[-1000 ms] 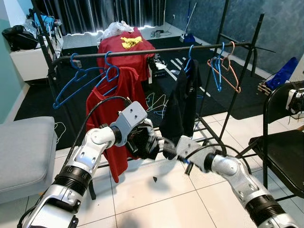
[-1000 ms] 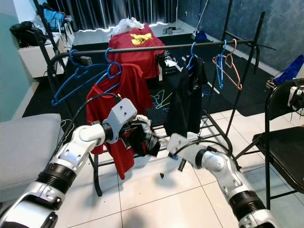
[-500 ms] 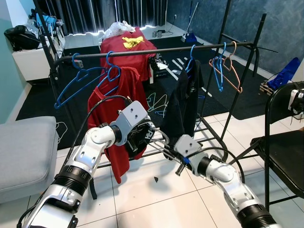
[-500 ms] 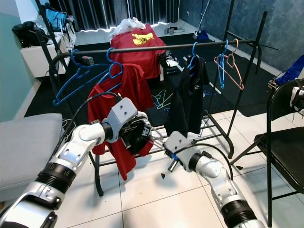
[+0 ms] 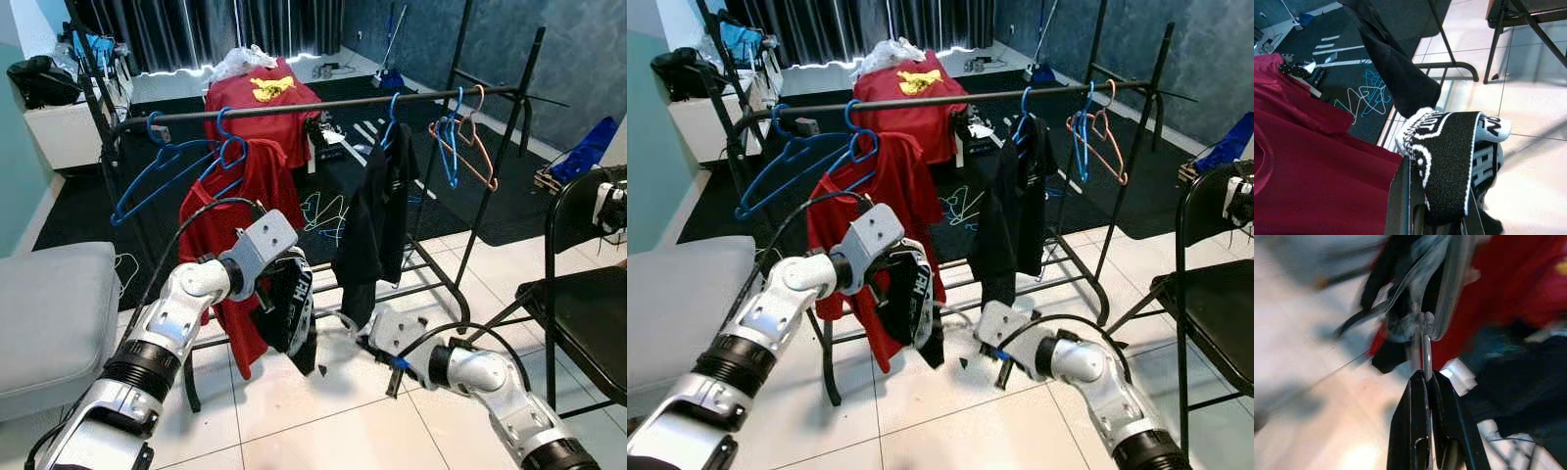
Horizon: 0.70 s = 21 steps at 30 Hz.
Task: Hang hanger
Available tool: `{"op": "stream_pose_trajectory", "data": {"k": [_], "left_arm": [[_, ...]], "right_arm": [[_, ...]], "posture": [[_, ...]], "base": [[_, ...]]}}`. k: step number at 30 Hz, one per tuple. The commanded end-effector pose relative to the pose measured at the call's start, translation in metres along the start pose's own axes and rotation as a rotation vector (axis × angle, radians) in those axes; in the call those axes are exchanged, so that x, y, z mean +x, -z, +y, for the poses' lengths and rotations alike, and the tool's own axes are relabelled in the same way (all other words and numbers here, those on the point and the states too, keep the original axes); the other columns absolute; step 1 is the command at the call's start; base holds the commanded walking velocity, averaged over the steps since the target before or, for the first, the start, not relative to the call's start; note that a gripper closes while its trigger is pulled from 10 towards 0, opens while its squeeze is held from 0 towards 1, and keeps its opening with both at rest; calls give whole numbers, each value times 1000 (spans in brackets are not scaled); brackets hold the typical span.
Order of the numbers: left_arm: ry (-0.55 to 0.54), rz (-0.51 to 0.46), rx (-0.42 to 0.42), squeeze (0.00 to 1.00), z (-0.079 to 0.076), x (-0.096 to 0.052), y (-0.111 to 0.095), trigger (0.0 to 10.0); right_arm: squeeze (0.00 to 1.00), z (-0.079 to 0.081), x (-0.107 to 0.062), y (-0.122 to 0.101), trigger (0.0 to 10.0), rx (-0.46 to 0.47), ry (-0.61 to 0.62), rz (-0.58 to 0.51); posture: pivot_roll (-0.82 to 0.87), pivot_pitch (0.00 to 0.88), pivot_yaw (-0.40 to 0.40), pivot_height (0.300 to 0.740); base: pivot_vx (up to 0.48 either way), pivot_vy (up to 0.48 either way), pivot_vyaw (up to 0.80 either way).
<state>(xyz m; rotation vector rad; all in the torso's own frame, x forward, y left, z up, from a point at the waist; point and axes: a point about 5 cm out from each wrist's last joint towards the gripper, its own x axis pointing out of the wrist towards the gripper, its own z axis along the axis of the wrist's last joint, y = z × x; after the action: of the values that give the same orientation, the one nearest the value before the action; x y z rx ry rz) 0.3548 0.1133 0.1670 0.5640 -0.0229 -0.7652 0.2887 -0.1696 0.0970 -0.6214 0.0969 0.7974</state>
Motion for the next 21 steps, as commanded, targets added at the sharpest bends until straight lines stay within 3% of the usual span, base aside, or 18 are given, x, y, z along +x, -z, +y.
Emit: {"op": "stream_pose_trajectory", "data": {"k": [1, 4, 7, 9, 13, 17, 20, 21], "left_arm": [[4, 27, 12, 0, -1, -3, 5, 10000], [11, 18, 9, 0, -4, -5, 5, 10000], [11, 18, 9, 0, -4, -5, 5, 10000], [13, 28, 7, 0, -5, -8, 8, 10000], [10, 57, 11, 0, -5, -12, 13, 10000], [11, 69, 15, 0, -5, -14, 15, 10000], [7, 88, 24, 0, -4, -14, 17, 10000], [7, 88, 24, 0, -4, -14, 17, 10000]], "right_arm": [[0, -3, 0, -8, 10000, -3, 63, -59], [0, 10, -4, -11, 10000, 103, 156, -141], [0, 10, -4, -11, 10000, 103, 156, -141], [0, 24, -8, -5, 10000, 175, 212, -146], [0, 32, -9, 7, 10000, 253, 223, -87], [0, 37, -7, 12, 10000, 271, 190, -50], [0, 36, -5, 27, 10000, 418, 253, 34], [0, 36, -5, 27, 10000, 418, 253, 34]], "posture": [[-85, 0, 30, 740], [-79, 0, 22, 740], [-79, 0, 22, 740], [-70, 0, 20, 740], [-68, 0, 24, 740], [-65, 0, 23, 740], [-64, 0, 21, 740], [-64, 0, 21, 740]], "base": [[0, 0, 0], [0, 0, 0], [0, 0, 0], [0, 0, 0], [0, 0, 0], [0, 0, 0], [0, 0, 0], [0, 0, 0]]}}
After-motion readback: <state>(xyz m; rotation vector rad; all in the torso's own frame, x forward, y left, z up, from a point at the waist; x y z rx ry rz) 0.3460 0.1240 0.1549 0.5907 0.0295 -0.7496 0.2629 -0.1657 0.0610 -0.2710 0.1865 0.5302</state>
